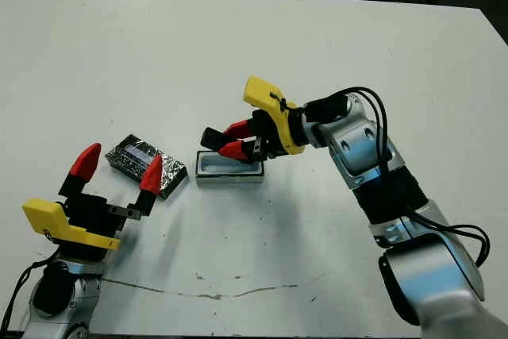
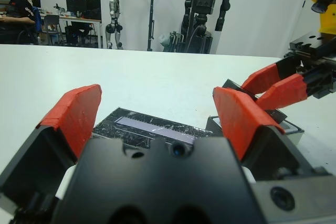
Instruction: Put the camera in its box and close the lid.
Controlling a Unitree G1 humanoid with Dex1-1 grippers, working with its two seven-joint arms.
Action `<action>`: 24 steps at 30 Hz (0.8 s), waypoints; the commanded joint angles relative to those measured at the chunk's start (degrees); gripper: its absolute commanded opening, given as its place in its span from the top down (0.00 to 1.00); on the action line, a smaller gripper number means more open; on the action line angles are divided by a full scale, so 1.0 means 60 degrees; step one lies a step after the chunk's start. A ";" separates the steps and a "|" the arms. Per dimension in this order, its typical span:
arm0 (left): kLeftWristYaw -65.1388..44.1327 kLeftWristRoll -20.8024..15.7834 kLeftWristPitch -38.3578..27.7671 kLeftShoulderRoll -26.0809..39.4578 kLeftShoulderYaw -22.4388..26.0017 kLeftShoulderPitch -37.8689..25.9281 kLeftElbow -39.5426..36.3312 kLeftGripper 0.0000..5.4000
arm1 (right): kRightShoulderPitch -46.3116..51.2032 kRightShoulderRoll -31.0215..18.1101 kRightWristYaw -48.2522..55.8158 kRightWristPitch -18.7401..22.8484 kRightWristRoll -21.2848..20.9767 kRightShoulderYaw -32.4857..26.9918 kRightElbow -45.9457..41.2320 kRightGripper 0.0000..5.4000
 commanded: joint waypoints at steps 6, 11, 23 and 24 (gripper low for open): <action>0.0044 0.0050 -0.0164 0.0001 0.0009 0.0118 0.0167 0.00 | 0.0295 -0.0280 0.0026 0.0060 -0.0306 0.0271 -0.0056 0.69; 0.0046 0.0032 -0.0154 -0.0001 0.0007 0.0115 0.0156 0.00 | 0.0309 -0.0360 0.0083 -0.0084 -0.0441 0.0363 -0.0089 0.69; 0.0005 -0.0107 -0.0089 -0.0012 -0.0005 0.0113 0.0137 0.00 | 0.0411 -0.0525 0.0093 -0.0342 -0.0552 0.0288 0.0166 0.69; -0.0002 -0.0142 -0.0082 -0.0021 -0.0006 0.0109 0.0136 0.00 | 0.0373 -0.0572 0.0067 -0.0318 -0.0612 0.0313 0.0144 0.69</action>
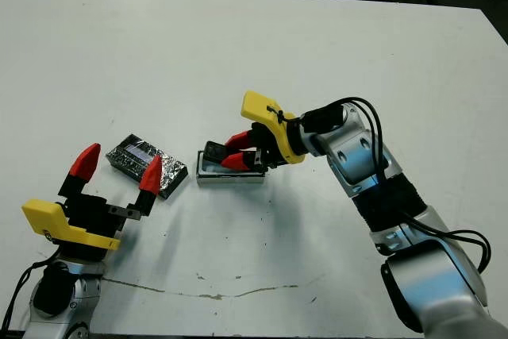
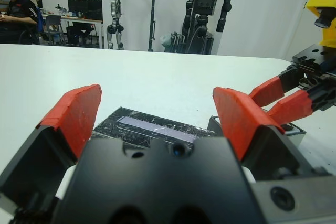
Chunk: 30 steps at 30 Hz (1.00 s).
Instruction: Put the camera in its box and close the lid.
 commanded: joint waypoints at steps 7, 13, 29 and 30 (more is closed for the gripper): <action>-0.0009 -0.0033 -0.0060 0.0020 -0.0013 0.0093 0.0111 0.00 | 0.0000 -0.0559 -0.0138 0.0303 -0.0411 0.0022 0.0018 0.69; 0.0035 -0.0028 0.0032 -0.0001 -0.0033 0.0121 0.0057 0.00 | -0.0012 -0.0582 -0.0058 -0.0037 -0.0479 0.0076 0.0026 0.69; 0.0014 -0.0051 -0.0069 -0.0024 -0.0029 0.0104 0.0137 0.00 | -0.0146 -0.0502 0.0702 -0.0715 -0.0421 0.0299 0.0662 0.69; 0.0020 -0.0040 -0.0066 -0.0022 -0.0031 0.0110 0.0131 0.00 | -0.0146 -0.0499 0.0711 -0.0741 -0.0439 0.0318 0.0662 0.69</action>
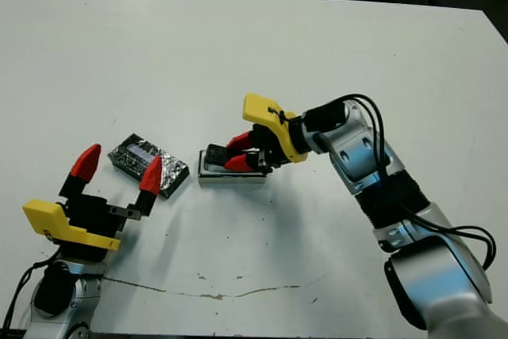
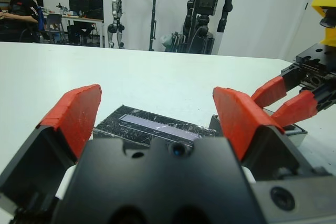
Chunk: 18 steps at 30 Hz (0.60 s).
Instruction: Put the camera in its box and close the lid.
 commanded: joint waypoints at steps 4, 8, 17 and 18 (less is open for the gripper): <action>0.0057 -0.0003 0.0045 -0.0029 -0.0033 0.0143 0.0002 0.00 | 0.0007 -0.0293 0.0183 0.0003 -0.0358 0.0232 0.0269 0.69; 0.0038 0.0002 -0.0035 -0.0026 -0.0026 0.0135 0.0043 0.00 | -0.0009 -0.0310 0.0030 0.0077 -0.0499 0.0317 0.0120 0.69; 0.0048 0.0073 -0.0065 -0.0008 -0.0030 0.0129 0.0048 0.00 | 0.0086 -0.0307 -0.0599 0.0129 -0.0810 0.0243 -0.0314 0.57; 0.0058 0.0090 -0.0060 -0.0010 -0.0032 0.0128 0.0047 0.00 | 0.0112 -0.0318 -0.0606 -0.0038 -0.0856 0.0230 -0.0340 0.54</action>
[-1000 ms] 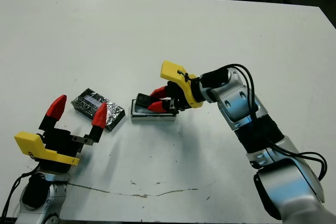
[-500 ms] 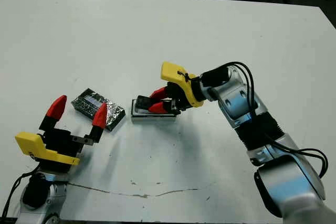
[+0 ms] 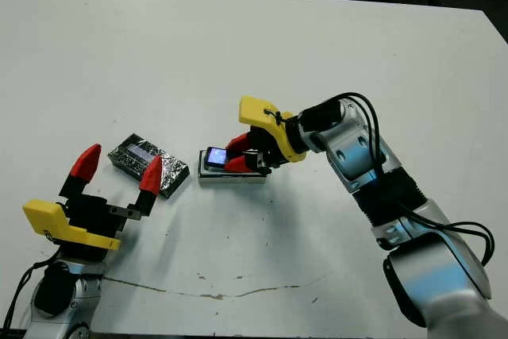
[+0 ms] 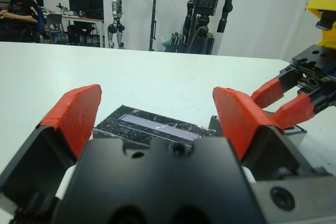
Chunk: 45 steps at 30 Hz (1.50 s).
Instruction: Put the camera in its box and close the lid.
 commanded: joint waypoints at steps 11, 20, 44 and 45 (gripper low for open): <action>0.0009 -0.0009 -0.0036 -0.0025 -0.0020 0.0108 0.0070 0.00 | 0.0379 -0.0473 -0.0066 -0.0515 -0.0179 -0.0335 -0.0561 0.25; 0.0074 0.0062 -0.0017 -0.0032 -0.0017 0.0080 0.0062 0.00 | 0.0345 -0.0664 0.0563 -0.0953 0.0500 -0.0932 -0.0595 0.00; -0.0020 0.0063 0.0073 0.0310 0.0255 -0.0133 -0.0028 0.00 | 0.6222 0.0106 -0.4474 -0.0826 0.2709 -0.6415 -0.5223 0.24; -0.0043 0.0106 0.0082 0.0414 0.0339 -0.0193 -0.0055 0.00 | 0.6654 0.0223 -0.4654 -0.1054 0.2766 -0.6565 -0.5360 0.27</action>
